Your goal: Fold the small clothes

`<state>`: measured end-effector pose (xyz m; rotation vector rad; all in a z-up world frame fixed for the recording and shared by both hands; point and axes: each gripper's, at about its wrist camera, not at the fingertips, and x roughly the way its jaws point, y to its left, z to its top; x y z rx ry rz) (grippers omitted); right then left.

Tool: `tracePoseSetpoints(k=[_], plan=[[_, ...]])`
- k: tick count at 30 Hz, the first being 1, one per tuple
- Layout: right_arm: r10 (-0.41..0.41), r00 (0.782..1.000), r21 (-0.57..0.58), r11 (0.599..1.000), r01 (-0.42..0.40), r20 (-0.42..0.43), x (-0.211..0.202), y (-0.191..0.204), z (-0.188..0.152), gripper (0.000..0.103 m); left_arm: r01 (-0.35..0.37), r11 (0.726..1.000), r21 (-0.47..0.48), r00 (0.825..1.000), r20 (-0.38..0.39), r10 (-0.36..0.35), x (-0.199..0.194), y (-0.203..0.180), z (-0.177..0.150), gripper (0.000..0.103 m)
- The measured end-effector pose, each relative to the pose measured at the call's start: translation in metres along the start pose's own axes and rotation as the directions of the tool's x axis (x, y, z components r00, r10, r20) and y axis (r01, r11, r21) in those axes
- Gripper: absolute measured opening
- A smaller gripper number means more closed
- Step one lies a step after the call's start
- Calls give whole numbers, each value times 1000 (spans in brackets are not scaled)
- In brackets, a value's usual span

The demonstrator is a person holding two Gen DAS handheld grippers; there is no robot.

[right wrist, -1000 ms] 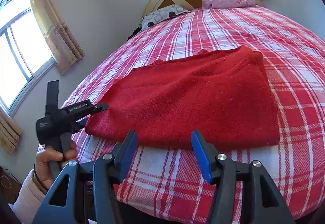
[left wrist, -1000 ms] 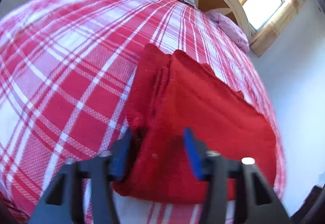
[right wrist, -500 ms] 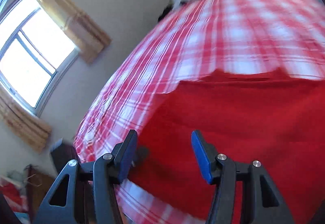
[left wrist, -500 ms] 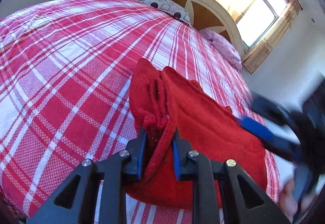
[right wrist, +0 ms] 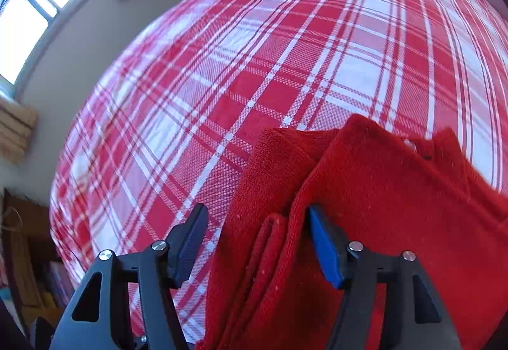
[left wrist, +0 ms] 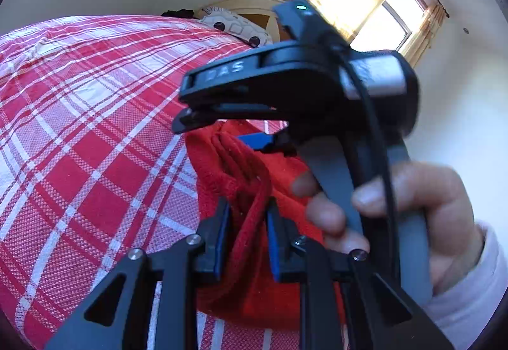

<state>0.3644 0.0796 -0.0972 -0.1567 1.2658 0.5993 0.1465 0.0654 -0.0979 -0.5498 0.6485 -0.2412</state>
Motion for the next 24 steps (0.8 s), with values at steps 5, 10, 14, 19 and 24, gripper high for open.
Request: tracePoseSetpoints(k=[5, 10, 14, 19, 24], plan=[[-46, 999, -67, 997, 45, -10, 7, 0, -1, 63, -12, 999, 32, 1000, 6, 12, 0, -7, -1, 21], [3, 999, -6, 1000, -2, 43, -15, -30, -12, 26, 2, 999, 54, 1000, -8, -2, -1, -14, 1, 21], [128, 979, 113, 983, -147, 159, -59, -72, -28, 24, 36, 995, 96, 999, -15, -34, -5, -33, 0, 21], [195, 942, 194, 948, -253, 274, -116, -122, -58, 24, 130, 977, 167, 991, -39, -125, -5, -76, 1, 21], [197, 906, 264, 914, -308, 375, -171, -180, -106, 23, 251, 936, 248, 967, -102, -232, -5, -131, -11, 21]])
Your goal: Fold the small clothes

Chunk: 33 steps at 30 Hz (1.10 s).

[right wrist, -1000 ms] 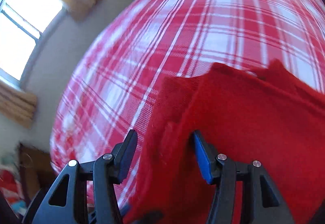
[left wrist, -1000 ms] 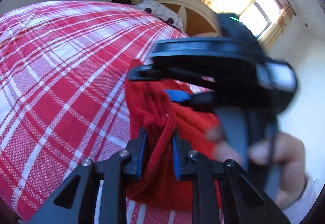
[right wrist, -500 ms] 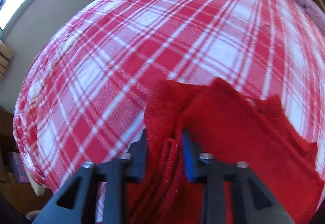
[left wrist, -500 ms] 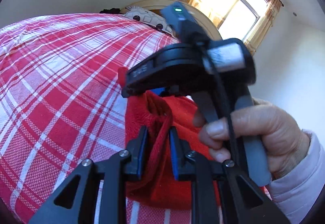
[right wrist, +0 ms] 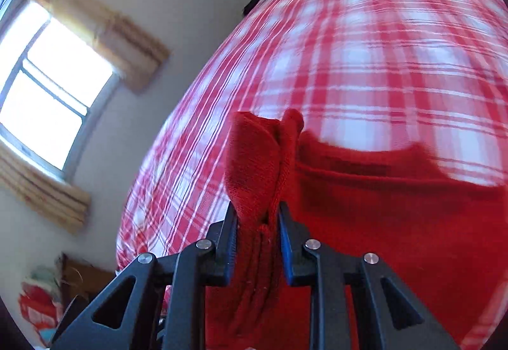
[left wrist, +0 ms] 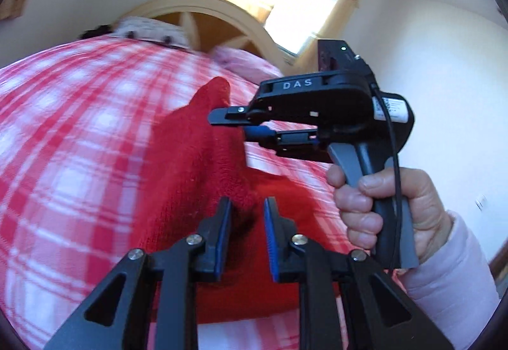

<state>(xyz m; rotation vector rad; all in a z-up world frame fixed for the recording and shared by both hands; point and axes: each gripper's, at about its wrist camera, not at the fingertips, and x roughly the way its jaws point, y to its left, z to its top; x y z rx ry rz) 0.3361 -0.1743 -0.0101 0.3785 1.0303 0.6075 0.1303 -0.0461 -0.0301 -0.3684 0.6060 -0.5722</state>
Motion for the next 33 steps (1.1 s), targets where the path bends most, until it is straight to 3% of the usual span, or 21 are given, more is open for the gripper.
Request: tracePoseSetpoints(k=[2, 3, 6, 9, 14, 16, 17, 18, 21, 23, 26, 29, 32, 33], plan=[[-17, 998, 20, 1000, 16, 57, -34, -26, -6, 18, 48, 998, 41, 998, -38, -47, 12, -25, -2, 21], [-14, 997, 33, 999, 12, 76, -44, -34, -8, 7, 65, 996, 58, 997, -53, -62, 18, -33, -3, 21], [12, 993, 102, 995, -24, 122, -74, -75, -21, 6, 107, 987, 116, 989, -110, -95, 40, -60, -12, 21], [-93, 988, 90, 993, 82, 123, -86, -96, -43, 6, 139, 982, 129, 973, -200, -112, 61, -71, -27, 21], [2, 987, 116, 993, -21, 160, -94, -93, -63, 9, 133, 983, 127, 960, -263, -95, 59, -58, -31, 21], [68, 984, 151, 984, -93, 164, -86, -92, -63, 42, 108, 986, 131, 962, -264, -70, 44, -51, -27, 22], [89, 980, 173, 978, -120, 178, -79, -90, -63, 79, 84, 988, 131, 966, -252, -49, 34, -43, -19, 27], [89, 977, 183, 975, -125, 192, -76, -89, -64, 91, 73, 989, 128, 971, -237, -41, 24, -35, -14, 30], [107, 979, 173, 975, -138, 175, -48, -81, -57, 91, -13, 993, 121, 991, -130, 28, -21, -1, 4, 54], [73, 986, 158, 983, -96, 150, -22, -73, -53, 90, -61, 992, 113, 995, -74, 70, -41, 16, 13, 67], [-4, 995, 99, 995, -5, 98, 8, -59, -50, 82, -148, 986, 71, 988, -21, 150, -58, 47, 26, 67], [-111, 993, 64, 992, 108, 42, 31, -51, -53, 75, -203, 979, -1, 979, -26, 203, -60, 79, 30, 67], [-158, 987, 25, 987, 157, 30, 42, -44, -56, 73, -211, 974, -79, 977, -50, 207, -55, 105, 29, 67], [-154, 988, 9, 988, 154, 26, 44, -40, -58, 64, -209, 973, -99, 977, -60, 204, -51, 110, 28, 67]])
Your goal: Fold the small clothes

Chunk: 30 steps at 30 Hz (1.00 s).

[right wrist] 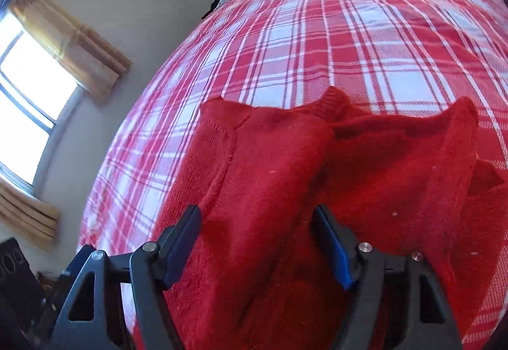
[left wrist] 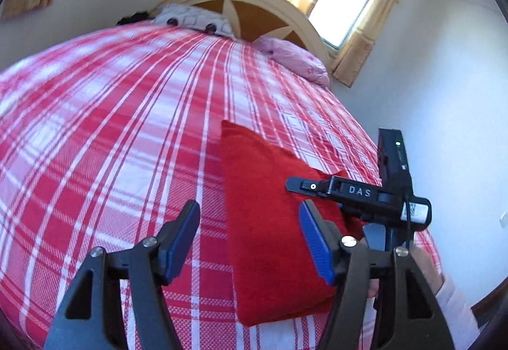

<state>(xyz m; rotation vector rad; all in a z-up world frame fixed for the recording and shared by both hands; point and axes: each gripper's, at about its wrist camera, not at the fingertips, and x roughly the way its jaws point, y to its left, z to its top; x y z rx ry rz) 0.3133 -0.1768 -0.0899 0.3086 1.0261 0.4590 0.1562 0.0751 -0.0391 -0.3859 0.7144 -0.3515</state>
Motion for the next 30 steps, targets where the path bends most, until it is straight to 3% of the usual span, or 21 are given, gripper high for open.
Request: tracePoseSetpoints(k=[1, 2, 3, 7, 13, 17, 22, 24, 26, 30], plan=[[3, 1000, -9, 1000, -4, -6, 1, 1, -1, 56, 3, 1000, -18, 1000, -11, -4, 4, 3, -1, 67], [21, 1000, -14, 1000, -21, -9, 4, 3, -3, 37, 5, 999, -32, 1000, -21, -5, 5, 6, -4, 67], [45, 999, -10, 999, -45, -7, 4, 4, -4, 26, 4, 999, -42, 1000, -30, -5, 6, 7, -6, 67], [30, 998, -25, 999, -29, 48, -6, 10, -8, 22, 0, 999, -35, 999, -41, -2, 5, 11, -5, 67], [52, 986, -176, 984, -25, 156, -72, 38, 3, 21, -4, 1000, -28, 1000, -13, 4, 3, 11, 5, 67], [6, 983, -208, 978, 33, 181, -112, 18, 3, 21, -1, 1000, 5, 1000, 9, 1, 4, 0, 10, 67], [-77, 994, -68, 994, 82, 79, -98, -59, -18, 21, 8, 998, 57, 999, -40, -5, 28, -23, 6, 67], [-62, 996, -20, 998, 63, 60, -83, -83, -33, 23, 2, 997, 75, 998, -62, 2, 37, -31, 2, 67], [-16, 993, 25, 1000, 13, 114, -86, -91, -39, 25, -2, 995, 98, 996, -92, 11, 48, -39, -4, 67], [-31, 995, 47, 999, 26, 94, -92, -87, -36, 30, -34, 984, 172, 986, -153, 61, 63, -52, -13, 67]])
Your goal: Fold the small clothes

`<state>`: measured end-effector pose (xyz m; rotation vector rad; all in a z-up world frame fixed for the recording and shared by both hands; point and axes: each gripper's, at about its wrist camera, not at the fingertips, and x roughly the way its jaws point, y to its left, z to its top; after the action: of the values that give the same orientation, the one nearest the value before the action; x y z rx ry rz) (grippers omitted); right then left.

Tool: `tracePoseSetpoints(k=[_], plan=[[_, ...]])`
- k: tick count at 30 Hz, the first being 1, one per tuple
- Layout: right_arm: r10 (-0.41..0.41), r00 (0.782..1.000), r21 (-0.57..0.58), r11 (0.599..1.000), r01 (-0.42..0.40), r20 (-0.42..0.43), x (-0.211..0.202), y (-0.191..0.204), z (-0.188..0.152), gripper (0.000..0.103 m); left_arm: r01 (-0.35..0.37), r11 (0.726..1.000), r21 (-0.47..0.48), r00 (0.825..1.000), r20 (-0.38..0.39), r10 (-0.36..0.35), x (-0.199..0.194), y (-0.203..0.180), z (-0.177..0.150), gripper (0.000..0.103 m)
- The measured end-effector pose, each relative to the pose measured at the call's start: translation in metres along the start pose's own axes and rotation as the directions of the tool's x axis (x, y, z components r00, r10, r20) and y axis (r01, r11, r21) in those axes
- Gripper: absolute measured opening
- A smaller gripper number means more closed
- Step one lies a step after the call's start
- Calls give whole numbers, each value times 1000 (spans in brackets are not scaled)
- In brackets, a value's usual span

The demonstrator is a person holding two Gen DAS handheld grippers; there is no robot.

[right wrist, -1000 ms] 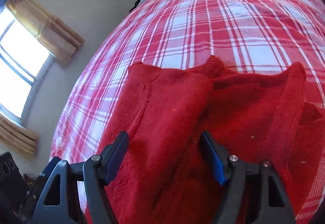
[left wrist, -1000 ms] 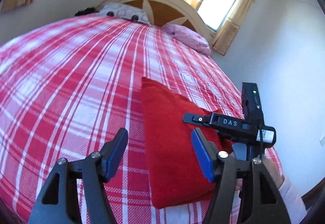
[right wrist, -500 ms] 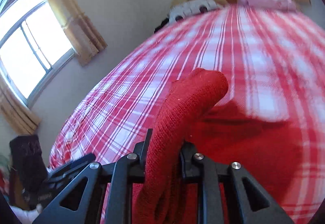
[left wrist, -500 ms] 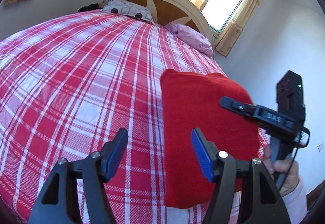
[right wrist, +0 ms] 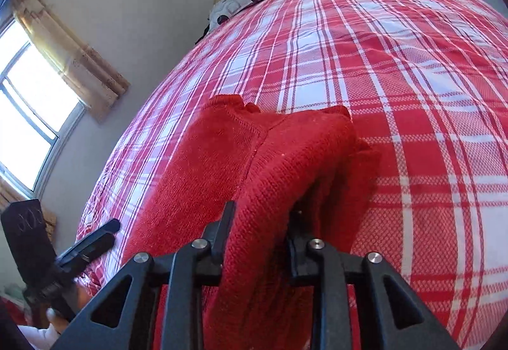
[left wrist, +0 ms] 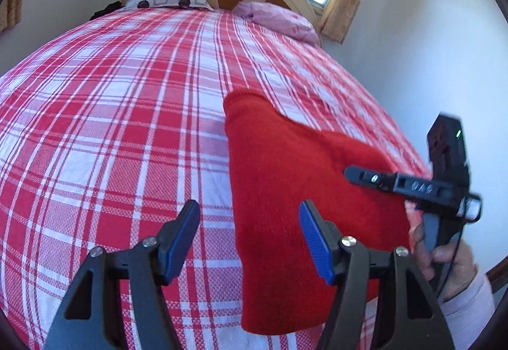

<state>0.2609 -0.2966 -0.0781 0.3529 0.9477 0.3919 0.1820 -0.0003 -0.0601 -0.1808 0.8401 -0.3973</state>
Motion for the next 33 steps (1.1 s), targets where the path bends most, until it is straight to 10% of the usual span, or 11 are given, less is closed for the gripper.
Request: tracePoseSetpoints(k=[8, 11, 20, 23, 33], plan=[[-201, 941, -105, 966, 236, 272, -93, 41, -51, 44, -58, 996, 66, 998, 41, 55, -8, -8, -1, 77], [-110, 964, -161, 975, 151, 241, -90, 65, -77, 25, -85, 993, 77, 996, 15, 84, 2, -15, -2, 77], [-210, 972, -138, 965, 223, 101, -43, 54, -122, 22, -176, 972, 157, 983, -32, 183, 14, -35, -21, 83], [-147, 979, -22, 988, 152, 143, -46, 37, -133, 20, -189, 967, 172, 979, -46, 200, 18, -37, -27, 84], [-255, 954, -120, 954, 275, 160, -57, 68, -149, 20, -189, 965, 182, 977, -60, 202, 12, -36, -38, 89]])
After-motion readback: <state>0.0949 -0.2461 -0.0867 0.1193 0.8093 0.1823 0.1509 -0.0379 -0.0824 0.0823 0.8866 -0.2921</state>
